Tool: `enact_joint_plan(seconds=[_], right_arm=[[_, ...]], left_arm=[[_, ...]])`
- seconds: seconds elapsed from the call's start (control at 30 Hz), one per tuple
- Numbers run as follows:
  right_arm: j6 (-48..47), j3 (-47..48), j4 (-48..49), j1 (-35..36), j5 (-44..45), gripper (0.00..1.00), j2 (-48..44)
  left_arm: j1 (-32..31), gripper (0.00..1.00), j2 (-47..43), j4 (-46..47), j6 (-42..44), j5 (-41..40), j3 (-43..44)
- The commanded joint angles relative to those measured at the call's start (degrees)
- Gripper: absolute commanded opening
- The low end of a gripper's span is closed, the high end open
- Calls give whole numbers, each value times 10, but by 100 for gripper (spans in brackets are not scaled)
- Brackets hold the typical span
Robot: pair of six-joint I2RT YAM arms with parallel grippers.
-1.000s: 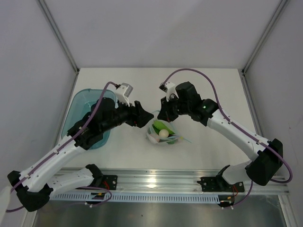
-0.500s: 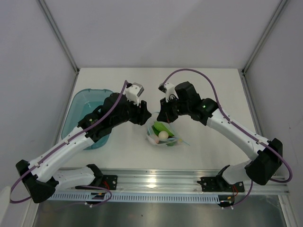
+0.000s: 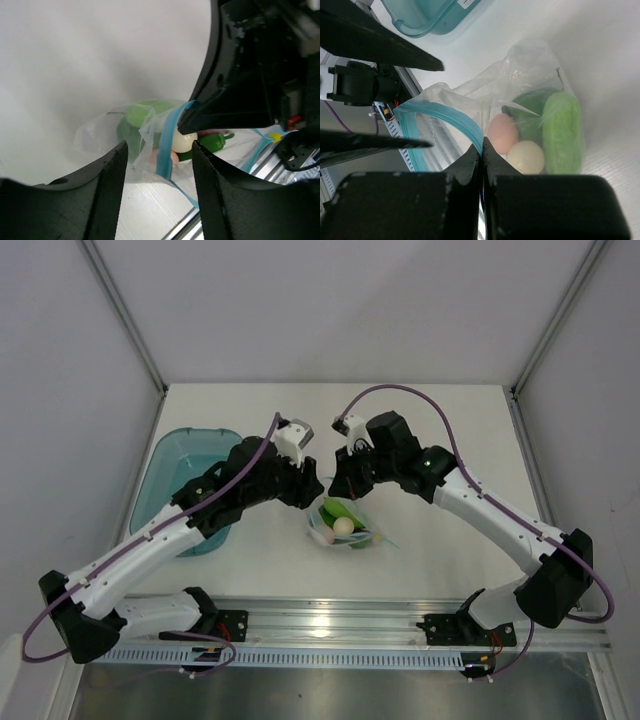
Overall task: Place the food in the zip-top bag and seal the zipper
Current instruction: Zip the zipper food storage bag at the center of the board.
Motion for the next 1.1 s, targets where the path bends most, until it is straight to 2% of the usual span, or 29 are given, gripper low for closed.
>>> enact_joint_plan(seconds=[0.0,0.03,0.13,0.17,0.2,0.27,0.3,0.43,0.67,0.8,0.97,1.07], right_arm=[[6,29,13,6,-15,0,-2],[6,30,11,7,-12,0,-3],[2,31,0,8,-5,5,-3],[0,30,-5,7,-1,9,-4],[-1,30,-8,7,5,21,-5],[-3,30,-18,8,20,37,-9],[-7,29,-22,7,24,48,-11],[-15,18,-38,6,63,61,-32],[-29,-40,-32,3,66,65,-115],[-39,-89,-13,6,26,66,-147],[-58,-135,13,51,5,66,-186],[-60,-153,10,82,47,66,-194]], left_arm=[[-5,55,39,-40,4,-24,37],[-5,52,62,-49,1,-30,52],[-2,31,102,-86,-10,-47,90],[-2,16,109,-93,-13,-49,98],[0,11,117,-103,-15,-49,117],[2,1,136,-119,-30,-67,128],[9,1,142,-128,-35,-67,145],[38,0,155,-178,-80,-70,160],[94,1,127,-189,-103,-44,139],[98,1,129,-191,-102,-39,140],[99,1,132,-191,-103,-33,142],[98,0,133,-191,-101,-33,144]])
